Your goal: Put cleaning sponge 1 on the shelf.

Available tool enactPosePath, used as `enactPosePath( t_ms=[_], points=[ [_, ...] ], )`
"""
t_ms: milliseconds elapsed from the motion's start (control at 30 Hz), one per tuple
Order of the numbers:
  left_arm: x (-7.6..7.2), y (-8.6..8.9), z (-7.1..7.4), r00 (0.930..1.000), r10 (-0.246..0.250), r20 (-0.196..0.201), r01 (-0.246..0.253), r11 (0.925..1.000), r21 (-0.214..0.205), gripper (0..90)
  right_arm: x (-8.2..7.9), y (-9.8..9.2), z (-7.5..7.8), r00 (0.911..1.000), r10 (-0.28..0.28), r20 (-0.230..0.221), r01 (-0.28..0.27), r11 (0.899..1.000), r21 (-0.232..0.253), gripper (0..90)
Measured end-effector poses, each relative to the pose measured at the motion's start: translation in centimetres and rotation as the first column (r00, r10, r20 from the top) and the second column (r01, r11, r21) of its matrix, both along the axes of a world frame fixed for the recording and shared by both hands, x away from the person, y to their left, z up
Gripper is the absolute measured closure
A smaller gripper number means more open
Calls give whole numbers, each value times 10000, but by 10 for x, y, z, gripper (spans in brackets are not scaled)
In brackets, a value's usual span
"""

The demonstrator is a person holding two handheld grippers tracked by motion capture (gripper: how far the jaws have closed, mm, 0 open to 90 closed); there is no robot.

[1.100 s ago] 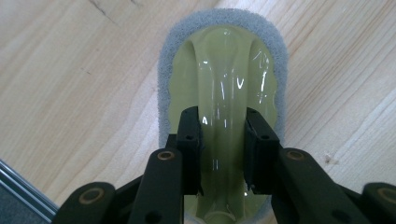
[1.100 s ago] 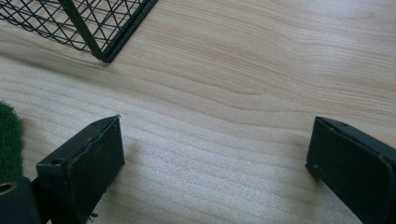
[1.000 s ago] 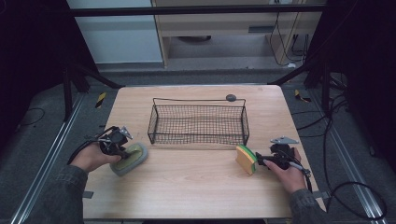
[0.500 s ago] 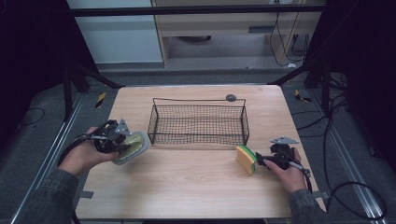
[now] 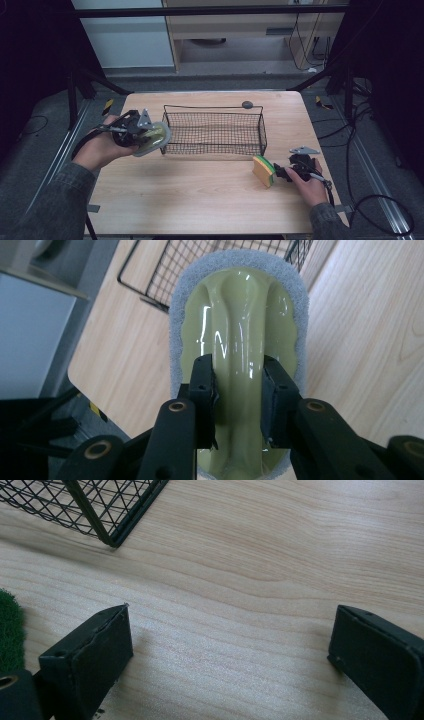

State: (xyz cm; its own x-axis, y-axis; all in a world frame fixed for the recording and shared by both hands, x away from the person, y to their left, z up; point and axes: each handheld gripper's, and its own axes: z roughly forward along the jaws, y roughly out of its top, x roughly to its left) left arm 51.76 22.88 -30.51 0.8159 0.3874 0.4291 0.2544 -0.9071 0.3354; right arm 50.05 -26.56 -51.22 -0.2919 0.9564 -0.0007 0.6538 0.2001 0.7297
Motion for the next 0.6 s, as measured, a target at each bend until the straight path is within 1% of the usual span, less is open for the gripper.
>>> enactPosePath(
  t_ms=[67, 200, 300, 333, 433, 533, 600],
  points=[
    [4, -6, 2, 9999, -76, 101, 76, 10000, -30, 709, 0, 0, 0, 10000, 1, 0, -1, 10000, -1, 39],
    [12, -18, 7, 9992, -247, 324, 241, 9995, 206, 709, 0, 0, 0, 10000, 0, -2, 0, 10000, 5, 39],
    [19, -25, 12, 9981, -368, 503, 356, 9991, 246, 709, 0, 0, 0, 10000, 21, -1, -21, 10000, -25, 39],
    [22, -28, 14, 9976, -393, 564, 377, 9989, 296, 709, 0, 0, 0, 10000, 23, 1, -23, 10000, -26, 39],
    [29, -32, 16, 9965, -390, 746, 373, 9990, 236, 709, 0, 0, 0, 10000, 26, 6, -26, 10000, -49, 40],
    [35, -37, 18, 9943, -417, 981, 390, 9988, 300, 709, 0, 0, 0, 10000, 29, 2, -29, 10000, -51, 39],
    [39, -40, 20, 9933, -445, 1069, 413, 9986, 324, 709, 0, 0, 0, 10000, 33, 2, -33, 10000, -48, 39]
  ],
)
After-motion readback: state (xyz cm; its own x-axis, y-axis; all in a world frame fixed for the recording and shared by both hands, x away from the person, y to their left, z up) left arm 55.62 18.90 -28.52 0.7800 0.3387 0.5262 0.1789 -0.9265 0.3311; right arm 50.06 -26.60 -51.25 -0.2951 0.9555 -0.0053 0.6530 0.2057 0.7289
